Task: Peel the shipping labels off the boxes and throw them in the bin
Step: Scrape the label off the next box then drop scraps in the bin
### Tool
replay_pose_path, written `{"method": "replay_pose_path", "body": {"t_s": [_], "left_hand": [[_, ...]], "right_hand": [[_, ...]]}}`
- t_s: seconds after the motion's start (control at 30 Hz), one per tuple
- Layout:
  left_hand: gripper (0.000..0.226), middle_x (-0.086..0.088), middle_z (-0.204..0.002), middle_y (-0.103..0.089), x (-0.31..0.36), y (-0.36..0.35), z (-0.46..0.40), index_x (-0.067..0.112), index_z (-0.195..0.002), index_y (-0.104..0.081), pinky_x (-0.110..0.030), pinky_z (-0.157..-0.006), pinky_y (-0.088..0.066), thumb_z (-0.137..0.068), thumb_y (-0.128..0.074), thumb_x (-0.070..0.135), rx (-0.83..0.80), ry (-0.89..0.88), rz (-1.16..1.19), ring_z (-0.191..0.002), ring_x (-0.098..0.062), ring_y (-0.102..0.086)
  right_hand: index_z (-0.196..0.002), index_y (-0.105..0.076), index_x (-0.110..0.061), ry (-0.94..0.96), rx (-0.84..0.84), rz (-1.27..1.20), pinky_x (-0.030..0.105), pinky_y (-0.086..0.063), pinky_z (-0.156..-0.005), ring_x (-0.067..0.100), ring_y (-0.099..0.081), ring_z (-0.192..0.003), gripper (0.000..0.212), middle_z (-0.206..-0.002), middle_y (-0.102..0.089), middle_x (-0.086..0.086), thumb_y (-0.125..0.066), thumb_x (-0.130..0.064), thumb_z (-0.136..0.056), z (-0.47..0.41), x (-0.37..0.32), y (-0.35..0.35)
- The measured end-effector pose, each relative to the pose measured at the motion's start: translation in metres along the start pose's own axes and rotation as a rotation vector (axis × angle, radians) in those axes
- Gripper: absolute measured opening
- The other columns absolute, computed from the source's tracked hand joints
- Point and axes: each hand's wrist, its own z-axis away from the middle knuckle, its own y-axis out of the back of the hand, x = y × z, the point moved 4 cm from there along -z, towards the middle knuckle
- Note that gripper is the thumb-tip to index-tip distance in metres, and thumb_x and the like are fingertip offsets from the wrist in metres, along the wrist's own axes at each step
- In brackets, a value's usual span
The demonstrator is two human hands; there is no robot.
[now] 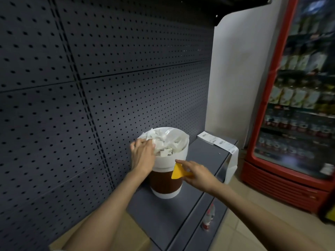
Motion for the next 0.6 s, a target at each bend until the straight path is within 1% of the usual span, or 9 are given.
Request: {"method": "replay_pose_path", "body": {"t_s": [0.13,0.2,0.27,0.3,0.37,0.43,0.5,0.57,0.6], "left_hand": [[0.028,-0.012,-0.105,-0.062,0.001,-0.013,-0.012,0.011,-0.112,-0.06,-0.031,-0.089,-0.031,-0.092,-0.043,0.001,-0.037,-0.002,-0.054,-0.106,-0.027,-0.042],[0.029,-0.011,-0.097,-0.064,-0.002,-0.022,-0.023,0.013,-0.111,-0.063,-0.028,-0.082,-0.031,-0.091,-0.045,0.001,-0.057,0.011,-0.053,-0.101,-0.028,-0.045],[0.026,-0.009,-0.091,-0.066,-0.007,-0.035,-0.033,0.016,-0.104,-0.065,-0.026,-0.076,-0.027,-0.09,-0.047,0.004,-0.075,0.027,-0.068,-0.095,-0.027,-0.05],[0.023,-0.009,-0.091,-0.067,-0.008,-0.041,-0.035,0.016,-0.099,-0.065,-0.027,-0.077,-0.028,-0.089,-0.048,0.004,-0.112,0.029,-0.094,-0.093,-0.027,-0.053],[0.019,-0.008,-0.093,-0.068,-0.008,-0.054,-0.033,0.015,-0.092,-0.064,-0.03,-0.084,-0.032,-0.088,-0.047,0.005,-0.21,0.037,-0.155,-0.092,-0.027,-0.057],[0.016,-0.007,-0.095,-0.067,-0.009,-0.062,-0.031,0.016,-0.088,-0.062,-0.034,-0.091,-0.03,-0.089,-0.047,0.009,-0.255,0.057,-0.186,-0.095,-0.026,-0.057],[0.014,-0.007,-0.096,-0.067,-0.01,-0.065,-0.036,0.018,-0.087,-0.059,-0.035,-0.093,-0.028,-0.09,-0.047,0.012,-0.284,0.082,-0.171,-0.094,-0.026,-0.057],[0.011,-0.008,-0.098,-0.067,-0.012,-0.065,-0.042,0.016,-0.1,-0.054,-0.036,-0.094,-0.026,-0.09,-0.051,0.017,-0.307,0.118,-0.119,-0.096,-0.027,-0.057],[0.025,-0.009,-0.099,-0.066,-0.012,-0.064,-0.044,0.014,-0.11,-0.045,-0.037,-0.096,-0.026,-0.088,-0.055,0.018,-0.313,0.134,-0.076,-0.098,-0.029,-0.057]], "right_hand": [[-0.141,-0.029,-0.039,0.007,-0.021,-0.022,0.031,-0.043,-0.092,0.015,-0.051,-0.115,0.062,-0.124,-0.054,-0.001,-0.058,-0.025,-0.088,-0.016,0.007,-0.005],[-0.141,-0.029,-0.039,0.018,-0.033,-0.039,0.032,-0.043,-0.091,0.015,-0.051,-0.113,0.063,-0.123,-0.054,-0.001,-0.058,-0.025,-0.087,-0.021,0.008,-0.006],[-0.141,-0.03,-0.038,0.03,-0.038,-0.057,0.031,-0.043,-0.091,0.015,-0.051,-0.112,0.064,-0.123,-0.055,-0.001,-0.059,-0.024,-0.087,-0.025,0.008,-0.007],[-0.141,-0.03,-0.038,0.034,-0.04,-0.065,0.031,-0.042,-0.092,0.016,-0.052,-0.112,0.064,-0.123,-0.055,-0.001,-0.059,-0.024,-0.086,-0.026,0.008,-0.008],[-0.142,-0.03,-0.038,0.049,-0.05,-0.072,0.032,-0.043,-0.093,0.015,-0.051,-0.112,0.064,-0.124,-0.054,-0.001,-0.06,-0.024,-0.086,-0.026,0.008,-0.011],[-0.142,-0.029,-0.039,0.064,-0.069,-0.079,0.033,-0.044,-0.095,0.015,-0.051,-0.113,0.064,-0.124,-0.054,-0.001,-0.06,-0.025,-0.087,-0.025,0.01,-0.014],[-0.141,-0.029,-0.039,0.067,-0.078,-0.087,0.034,-0.044,-0.095,0.015,-0.051,-0.112,0.064,-0.124,-0.053,-0.001,-0.06,-0.025,-0.087,-0.024,0.013,-0.016],[-0.141,-0.029,-0.039,0.064,-0.09,-0.088,0.034,-0.045,-0.096,0.013,-0.051,-0.111,0.064,-0.125,-0.053,-0.002,-0.06,-0.026,-0.087,-0.023,0.017,-0.019],[-0.141,-0.029,-0.039,0.06,-0.093,-0.089,0.034,-0.046,-0.096,0.013,-0.051,-0.111,0.064,-0.125,-0.053,-0.002,-0.061,-0.026,-0.087,-0.022,0.018,-0.021]]}}
